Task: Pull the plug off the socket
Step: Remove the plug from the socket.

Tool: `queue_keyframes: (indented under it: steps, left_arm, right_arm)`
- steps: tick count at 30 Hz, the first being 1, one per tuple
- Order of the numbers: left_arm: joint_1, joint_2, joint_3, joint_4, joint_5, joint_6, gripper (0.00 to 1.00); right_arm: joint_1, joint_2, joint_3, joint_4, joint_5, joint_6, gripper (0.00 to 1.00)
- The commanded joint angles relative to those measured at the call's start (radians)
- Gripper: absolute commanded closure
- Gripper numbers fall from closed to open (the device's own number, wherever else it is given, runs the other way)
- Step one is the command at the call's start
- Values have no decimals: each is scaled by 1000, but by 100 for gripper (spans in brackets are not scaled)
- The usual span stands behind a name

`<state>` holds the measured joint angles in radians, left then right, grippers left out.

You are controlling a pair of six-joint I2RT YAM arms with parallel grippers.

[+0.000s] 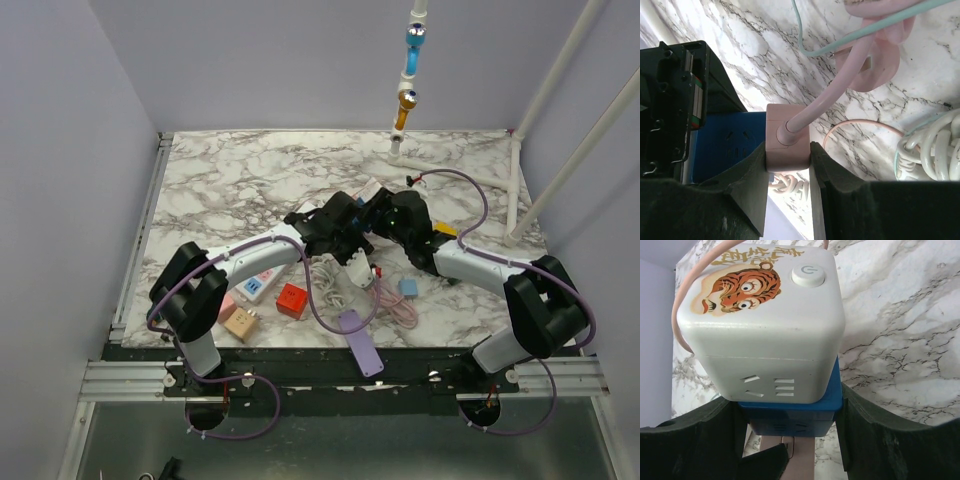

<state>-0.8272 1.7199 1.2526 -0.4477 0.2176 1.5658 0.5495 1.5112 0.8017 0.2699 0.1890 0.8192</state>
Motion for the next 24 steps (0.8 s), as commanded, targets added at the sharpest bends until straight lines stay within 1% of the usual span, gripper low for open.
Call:
queue_keyframes:
  steps: [1,3,6,9,11,16,21,24]
  left_arm:
    - [37,-14,-80,-257,-118,-46,100]
    - [37,-34,-115,-224,-125,-33,100]
    - [40,-59,-145,-185,-121,-34,100]
    - [46,-75,-179,-186,-125,1,100]
    - [46,-80,-199,-196,-127,24,100]
    - [46,-62,-174,-210,-129,11,100]
    - [52,-52,-148,-193,-134,-3,100]
    - [53,-58,-142,-151,-126,-37,100]
  right_arm:
    - [-121,-17,39,73,154,-41,99]
    - [-167,-18,52,74,114,-19,99]
    - [-211,-29,66,71,95,-12,99]
    - [-243,-52,61,69,89,-9,99]
    - [-245,-62,60,72,79,-18,99]
    - [-243,-70,26,98,-6,-10,99]
    - [-231,-81,-30,113,-21,-4,99]
    - [-214,-83,-45,112,-17,-15,99]
